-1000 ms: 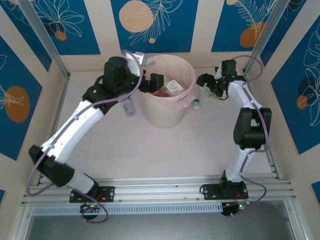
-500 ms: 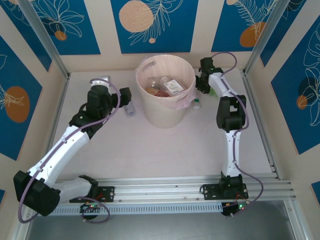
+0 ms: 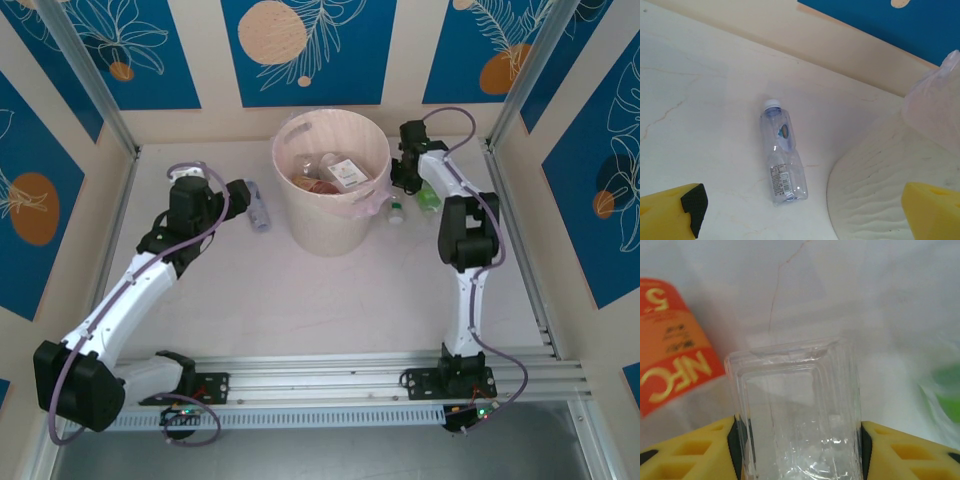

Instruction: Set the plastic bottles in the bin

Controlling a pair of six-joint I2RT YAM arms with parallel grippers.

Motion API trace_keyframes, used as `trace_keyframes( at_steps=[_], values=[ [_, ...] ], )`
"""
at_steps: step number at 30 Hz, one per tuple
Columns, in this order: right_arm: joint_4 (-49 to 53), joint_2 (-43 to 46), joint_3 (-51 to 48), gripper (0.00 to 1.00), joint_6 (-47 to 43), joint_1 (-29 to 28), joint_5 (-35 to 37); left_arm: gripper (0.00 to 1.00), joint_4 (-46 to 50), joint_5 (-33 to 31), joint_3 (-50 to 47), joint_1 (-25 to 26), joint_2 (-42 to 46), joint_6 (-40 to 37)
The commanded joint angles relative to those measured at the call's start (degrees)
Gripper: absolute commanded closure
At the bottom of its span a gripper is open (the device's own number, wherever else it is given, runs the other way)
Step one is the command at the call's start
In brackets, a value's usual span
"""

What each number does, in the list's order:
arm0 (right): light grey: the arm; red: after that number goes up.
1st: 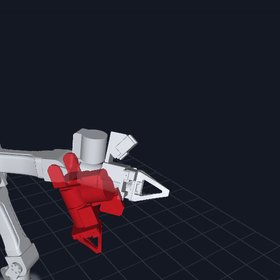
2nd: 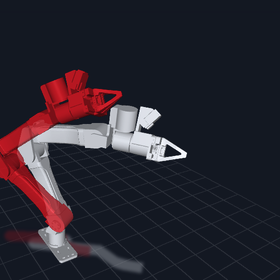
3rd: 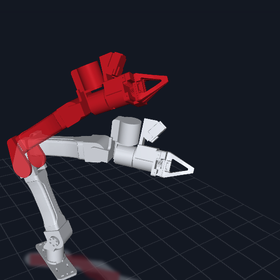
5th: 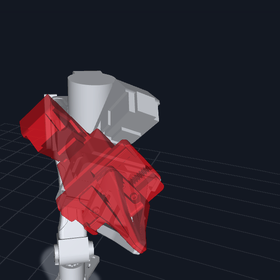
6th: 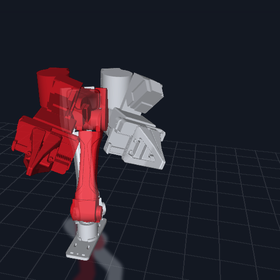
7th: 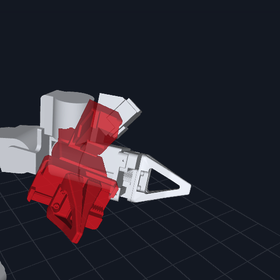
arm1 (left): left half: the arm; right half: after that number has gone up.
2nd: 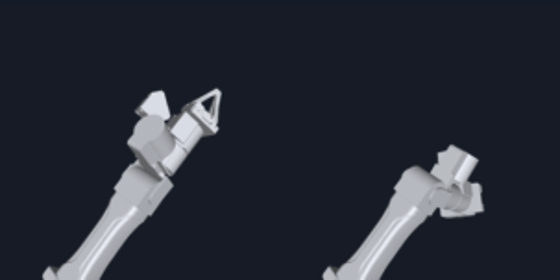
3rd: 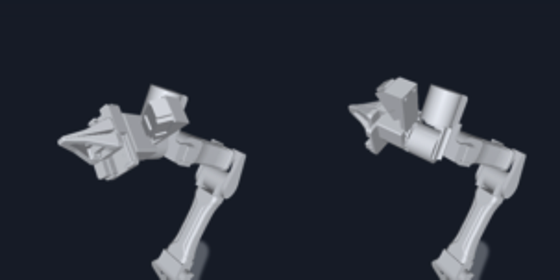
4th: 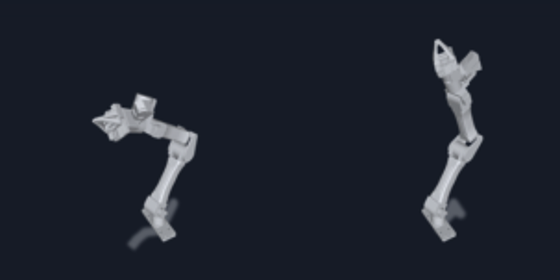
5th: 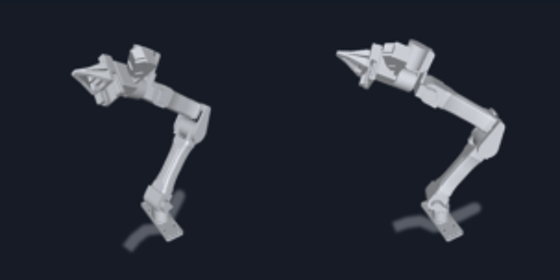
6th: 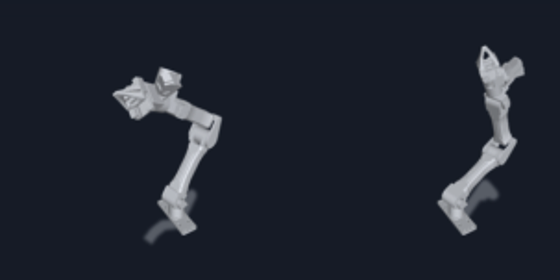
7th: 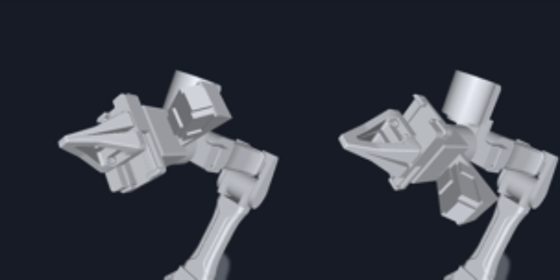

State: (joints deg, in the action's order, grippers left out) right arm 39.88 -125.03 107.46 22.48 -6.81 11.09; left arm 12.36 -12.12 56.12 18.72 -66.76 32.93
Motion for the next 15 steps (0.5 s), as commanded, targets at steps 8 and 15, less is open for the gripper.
trace_keyframes(
  at_steps=[8,15],
  values=[
    [-14.6,35.7,-9.2,0.45,-4.1,-3.8,6.6,0.0,-1.8,0.1,-1.0,-2.1,-4.0,5.9],
    [-24.5,39.5,-10.9,0.44,-7.1,-10.4,-6.5,0.0,-3.5,0.6,-2.8,-2.5,-3.1,5.8]
  ],
)
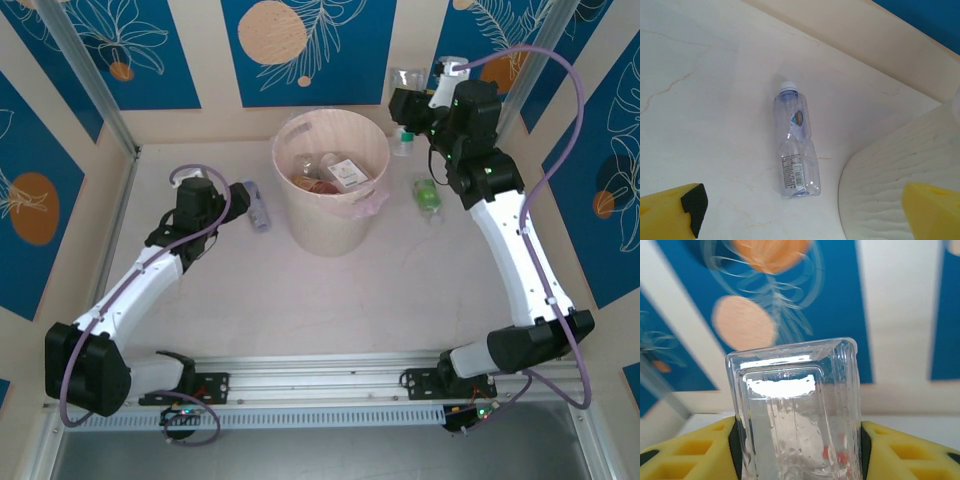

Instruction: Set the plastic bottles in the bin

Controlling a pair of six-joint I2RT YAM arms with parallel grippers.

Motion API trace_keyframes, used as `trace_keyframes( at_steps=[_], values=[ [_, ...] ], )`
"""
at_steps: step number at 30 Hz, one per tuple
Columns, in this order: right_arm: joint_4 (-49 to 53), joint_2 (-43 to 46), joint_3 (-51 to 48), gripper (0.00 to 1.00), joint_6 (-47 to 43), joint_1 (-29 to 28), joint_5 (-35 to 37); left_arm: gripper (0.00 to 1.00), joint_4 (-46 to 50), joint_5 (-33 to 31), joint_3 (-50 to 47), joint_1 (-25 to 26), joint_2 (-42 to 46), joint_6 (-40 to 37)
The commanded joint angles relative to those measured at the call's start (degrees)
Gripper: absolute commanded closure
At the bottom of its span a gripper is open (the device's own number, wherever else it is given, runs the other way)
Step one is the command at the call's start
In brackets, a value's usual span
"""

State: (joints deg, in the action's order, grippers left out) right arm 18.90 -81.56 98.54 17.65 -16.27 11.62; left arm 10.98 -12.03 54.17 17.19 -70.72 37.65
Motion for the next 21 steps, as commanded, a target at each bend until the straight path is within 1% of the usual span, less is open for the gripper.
trace_keyframes(
  at_steps=[1,2,4,7,8,9,10,12,13,15,17,21],
  values=[
    [-3.9,-5.1,-1.5,0.44,-2.5,-1.6,-8.8,0.0,-2.2,0.5,-1.2,-0.9,1.3,1.0],
    [-3.1,-6.4,-0.7,0.44,-2.6,-2.3,-9.2,0.0,-2.2,0.6,-1.5,-0.9,1.6,0.9],
    [-0.2,-8.7,1.0,0.44,-2.6,-3.9,-7.4,0.0,-2.2,0.5,-2.3,-1.0,2.5,1.0],
    [3.5,-11.9,1.2,0.42,-1.8,-6.1,-1.5,0.0,-2.2,0.1,-3.3,-1.2,3.8,0.9],
    [5.0,-12.8,1.3,0.39,-1.8,-6.8,0.4,0.0,-2.2,-0.1,-3.6,-1.3,4.1,0.8],
    [6.3,-13.6,1.9,0.35,-2.0,-7.3,0.9,0.0,-2.1,-0.2,-3.7,-1.3,4.2,0.7],
    [8.5,-14.3,2.9,0.3,-2.6,-8.0,1.0,0.0,-2.0,-0.2,-3.7,-1.5,4.4,0.5],
    [11.3,-15.0,5.0,0.15,-3.8,-9.5,2.2,0.0,-1.9,-0.1,-3.7,-1.6,4.5,0.5],
    [11.9,-15.0,5.7,0.11,-4.8,-10.1,2.8,0.0,-1.9,-0.1,-3.7,-1.7,4.5,0.5],
    [12.5,-14.6,6.8,0.07,-5.9,-11.2,3.9,0.0,-2.0,0.1,-3.8,-1.8,4.4,0.5],
    [12.6,-14.0,7.3,0.05,-6.2,-11.6,2.8,0.0,-2.0,0.2,-3.9,-1.9,4.0,0.7],
    [12.0,-13.1,7.0,0.04,-6.0,-11.6,0.4,0.0,-2.3,1.3,-3.8,-2.1,3.1,0.9]
  ],
)
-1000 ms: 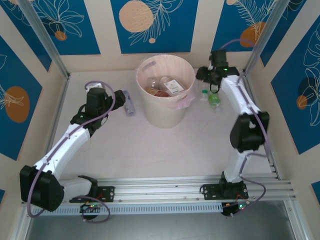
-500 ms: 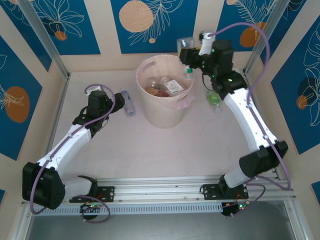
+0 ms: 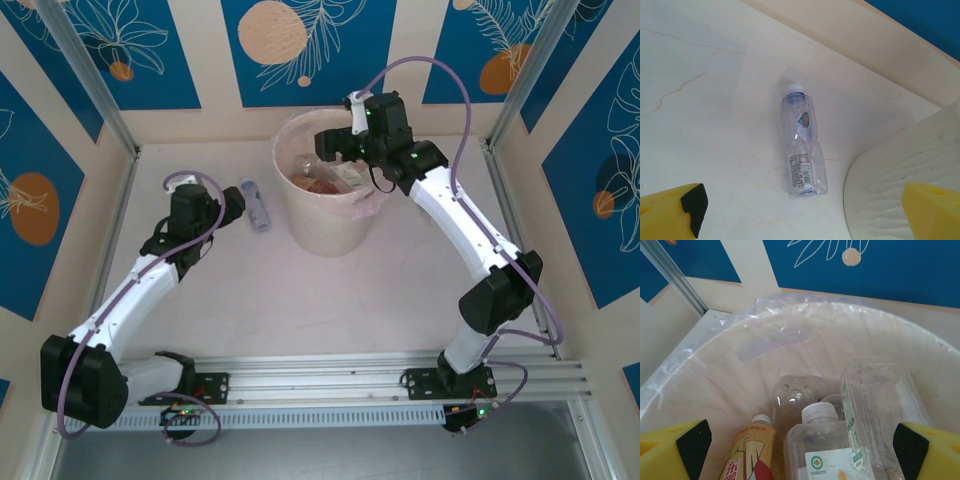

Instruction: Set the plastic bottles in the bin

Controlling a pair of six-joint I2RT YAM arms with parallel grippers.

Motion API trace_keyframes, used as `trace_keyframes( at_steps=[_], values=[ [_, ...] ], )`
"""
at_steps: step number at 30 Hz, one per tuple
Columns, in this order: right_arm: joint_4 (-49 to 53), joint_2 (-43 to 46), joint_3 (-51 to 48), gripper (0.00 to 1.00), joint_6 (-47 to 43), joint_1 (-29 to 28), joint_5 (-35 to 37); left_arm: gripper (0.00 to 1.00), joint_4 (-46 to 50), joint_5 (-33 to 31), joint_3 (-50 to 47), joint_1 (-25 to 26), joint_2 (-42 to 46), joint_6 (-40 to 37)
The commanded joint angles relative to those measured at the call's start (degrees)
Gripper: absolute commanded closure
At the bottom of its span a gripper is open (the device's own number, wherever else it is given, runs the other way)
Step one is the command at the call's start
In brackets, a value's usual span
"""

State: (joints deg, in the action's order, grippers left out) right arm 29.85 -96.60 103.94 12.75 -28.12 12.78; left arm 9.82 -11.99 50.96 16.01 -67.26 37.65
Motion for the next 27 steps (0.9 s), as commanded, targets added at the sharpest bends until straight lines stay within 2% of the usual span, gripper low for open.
trace_keyframes(
  at_steps=[1,7,11,15,18,22,27],
  values=[
    [1.0,2.1,1.5,0.04,-1.1,0.2,-0.1,0.0,-1.1,1.6,-0.5,-1.0,-0.6,1.0],
    [0.9,5.5,-0.8,0.0,-0.8,1.1,4.0,0.0,-1.2,2.5,-0.2,-1.2,-1.6,0.4],
    [-0.4,10.8,-5.7,0.0,0.3,4.1,4.8,0.0,-1.5,3.4,0.0,-1.3,-2.6,0.2],
    [-1.3,16.5,-12.7,0.0,4.1,11.0,3.9,0.0,-1.9,4.3,0.1,-1.4,-3.6,0.5],
    [-3.1,18.6,-19.4,0.0,5.2,19.3,2.2,0.0,-2.8,4.8,-0.1,-1.5,-4.1,1.3],
    [-1.8,16.2,-24.0,0.0,3.2,27.9,-4.2,0.0,-3.4,6.5,-0.1,-1.6,-4.5,2.0],
    [-0.3,10.1,-25.2,0.02,-0.7,31.6,-7.2,0.0,-3.6,8.8,0.0,-1.7,-4.7,0.5]
  ],
)
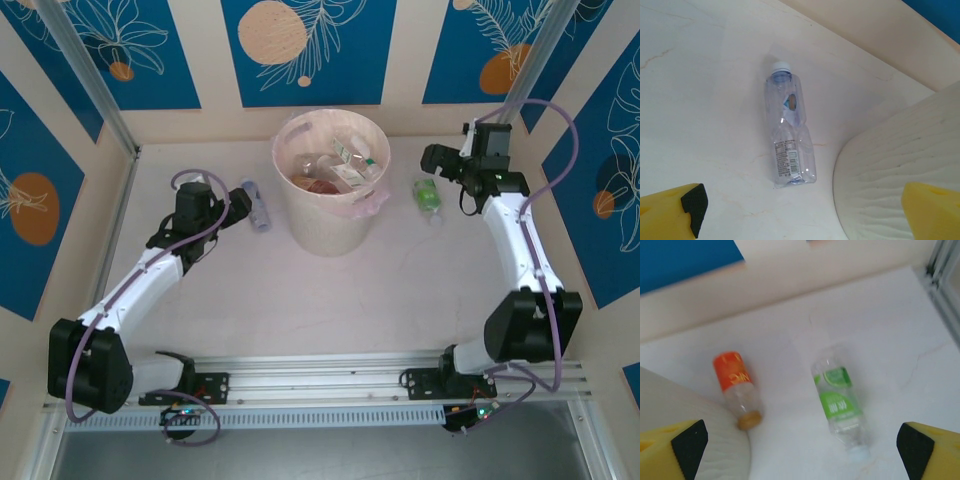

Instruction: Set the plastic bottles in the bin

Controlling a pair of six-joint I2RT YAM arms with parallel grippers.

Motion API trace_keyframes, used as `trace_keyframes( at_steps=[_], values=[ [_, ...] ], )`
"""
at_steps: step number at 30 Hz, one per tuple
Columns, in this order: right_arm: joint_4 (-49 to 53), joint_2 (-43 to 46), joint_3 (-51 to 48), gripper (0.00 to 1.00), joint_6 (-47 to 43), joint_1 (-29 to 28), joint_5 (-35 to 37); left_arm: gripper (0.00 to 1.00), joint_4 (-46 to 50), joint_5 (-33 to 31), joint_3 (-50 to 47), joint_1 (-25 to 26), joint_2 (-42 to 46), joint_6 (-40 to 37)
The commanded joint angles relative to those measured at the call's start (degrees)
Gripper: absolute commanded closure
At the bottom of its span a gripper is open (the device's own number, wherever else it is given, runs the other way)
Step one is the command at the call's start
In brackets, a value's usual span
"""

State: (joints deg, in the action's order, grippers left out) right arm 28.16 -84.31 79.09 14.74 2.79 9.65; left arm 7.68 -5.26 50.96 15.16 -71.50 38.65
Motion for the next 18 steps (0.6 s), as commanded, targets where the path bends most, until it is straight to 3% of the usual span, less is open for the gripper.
trace_keyframes(
  at_steps=[1,5,9,18],
  values=[
    [1.6,-3.6,-0.1,0.02,-3.0,1.0,-3.6,0.0,-1.4,1.9,0.0,-0.8,-0.6,-0.5],
    [2.8,-6.9,0.6,0.03,-1.6,1.3,-2.9,0.0,-2.6,3.0,0.9,-0.9,-4.6,-1.1],
    [1.5,-6.2,-0.6,0.02,0.4,1.3,-4.2,0.0,1.6,1.6,7.8,-0.9,-15.0,-0.9],
    [2.4,-5.0,-2.3,0.01,0.1,1.7,-2.9,0.05,6.5,5.4,24.6,-0.9,-36.9,-2.9]
  ],
)
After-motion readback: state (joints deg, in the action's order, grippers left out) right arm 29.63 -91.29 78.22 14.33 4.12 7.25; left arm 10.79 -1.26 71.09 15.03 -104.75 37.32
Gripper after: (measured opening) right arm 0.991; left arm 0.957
